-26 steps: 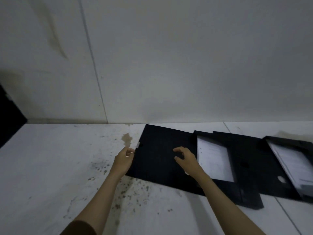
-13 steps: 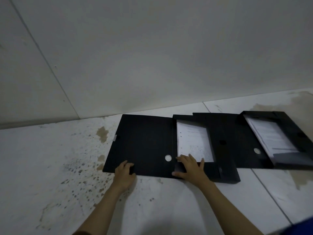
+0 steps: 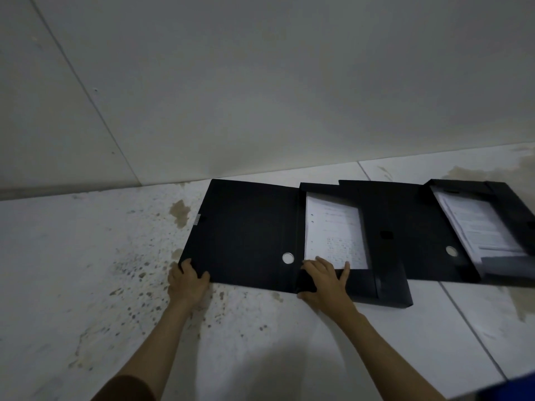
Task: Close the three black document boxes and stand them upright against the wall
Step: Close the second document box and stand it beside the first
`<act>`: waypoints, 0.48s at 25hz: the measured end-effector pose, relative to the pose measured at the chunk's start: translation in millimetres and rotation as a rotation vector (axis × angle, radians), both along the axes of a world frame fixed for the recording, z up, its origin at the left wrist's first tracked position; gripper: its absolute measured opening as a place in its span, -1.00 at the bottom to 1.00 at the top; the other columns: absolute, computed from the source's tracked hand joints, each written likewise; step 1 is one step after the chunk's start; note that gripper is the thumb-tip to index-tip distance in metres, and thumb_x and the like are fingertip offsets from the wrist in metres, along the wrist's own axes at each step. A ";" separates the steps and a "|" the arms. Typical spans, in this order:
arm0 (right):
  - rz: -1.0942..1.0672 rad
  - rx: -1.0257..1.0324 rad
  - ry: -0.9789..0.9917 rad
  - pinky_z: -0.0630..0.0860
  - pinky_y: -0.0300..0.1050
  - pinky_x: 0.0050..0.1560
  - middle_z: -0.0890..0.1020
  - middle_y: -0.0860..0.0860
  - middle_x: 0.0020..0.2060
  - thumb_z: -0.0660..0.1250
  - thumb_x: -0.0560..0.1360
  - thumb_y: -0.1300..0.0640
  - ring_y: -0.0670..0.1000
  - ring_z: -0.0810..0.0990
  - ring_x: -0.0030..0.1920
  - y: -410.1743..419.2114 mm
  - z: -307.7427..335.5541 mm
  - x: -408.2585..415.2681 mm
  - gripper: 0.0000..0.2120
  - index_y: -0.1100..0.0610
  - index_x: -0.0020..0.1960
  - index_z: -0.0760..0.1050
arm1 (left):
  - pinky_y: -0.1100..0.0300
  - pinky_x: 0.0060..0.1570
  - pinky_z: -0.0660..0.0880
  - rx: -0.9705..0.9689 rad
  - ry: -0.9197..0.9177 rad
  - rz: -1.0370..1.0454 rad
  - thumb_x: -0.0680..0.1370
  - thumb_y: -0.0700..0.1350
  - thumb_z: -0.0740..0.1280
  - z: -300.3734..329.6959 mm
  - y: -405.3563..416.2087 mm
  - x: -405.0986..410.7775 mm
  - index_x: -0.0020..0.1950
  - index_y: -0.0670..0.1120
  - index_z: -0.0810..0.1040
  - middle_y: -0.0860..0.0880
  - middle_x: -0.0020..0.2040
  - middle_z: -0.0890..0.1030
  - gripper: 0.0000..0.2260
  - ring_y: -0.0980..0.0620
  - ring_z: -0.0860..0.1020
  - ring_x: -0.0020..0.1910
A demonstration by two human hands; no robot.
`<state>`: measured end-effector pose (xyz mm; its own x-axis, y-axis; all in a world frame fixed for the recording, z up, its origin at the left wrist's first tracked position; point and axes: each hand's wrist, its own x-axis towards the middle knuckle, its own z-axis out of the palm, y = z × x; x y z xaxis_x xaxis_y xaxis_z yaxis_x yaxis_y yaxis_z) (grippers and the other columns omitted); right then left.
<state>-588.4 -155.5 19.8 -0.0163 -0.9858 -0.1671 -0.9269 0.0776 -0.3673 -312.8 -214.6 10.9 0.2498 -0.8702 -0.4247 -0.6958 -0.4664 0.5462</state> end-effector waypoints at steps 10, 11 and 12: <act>0.081 0.015 -0.036 -0.42 0.35 0.33 0.37 -0.07 0.35 0.39 0.39 0.04 -0.01 0.08 0.49 -0.6 4.0 20.3 -0.52 0.02 0.27 0.33 | -0.09 0.34 0.26 0.003 0.022 0.217 0.52 -0.07 0.25 9.4 -11.7 31.9 0.42 -0.16 0.20 -0.29 0.41 0.24 -0.49 -0.28 0.22 0.36; 0.091 0.016 -0.037 -0.42 0.35 0.33 0.37 -0.08 0.35 0.40 0.39 0.03 -0.01 0.07 0.49 -0.4 3.6 20.8 -0.51 0.02 0.27 0.33 | -0.10 0.33 0.30 -0.014 0.055 0.268 0.51 -0.07 0.26 9.7 -12.9 41.0 0.39 -0.16 0.25 -0.29 0.39 0.32 -0.52 -0.29 0.28 0.34; 0.104 0.018 -0.034 -0.42 0.35 0.33 0.37 -0.08 0.35 0.40 0.39 0.03 -0.02 0.07 0.49 0.3 3.4 21.7 -0.51 0.02 0.27 0.33 | -0.10 0.31 0.33 -0.043 0.106 0.316 0.50 -0.09 0.27 11.2 -13.0 49.4 0.36 -0.16 0.29 -0.28 0.36 0.38 -0.55 -0.28 0.33 0.31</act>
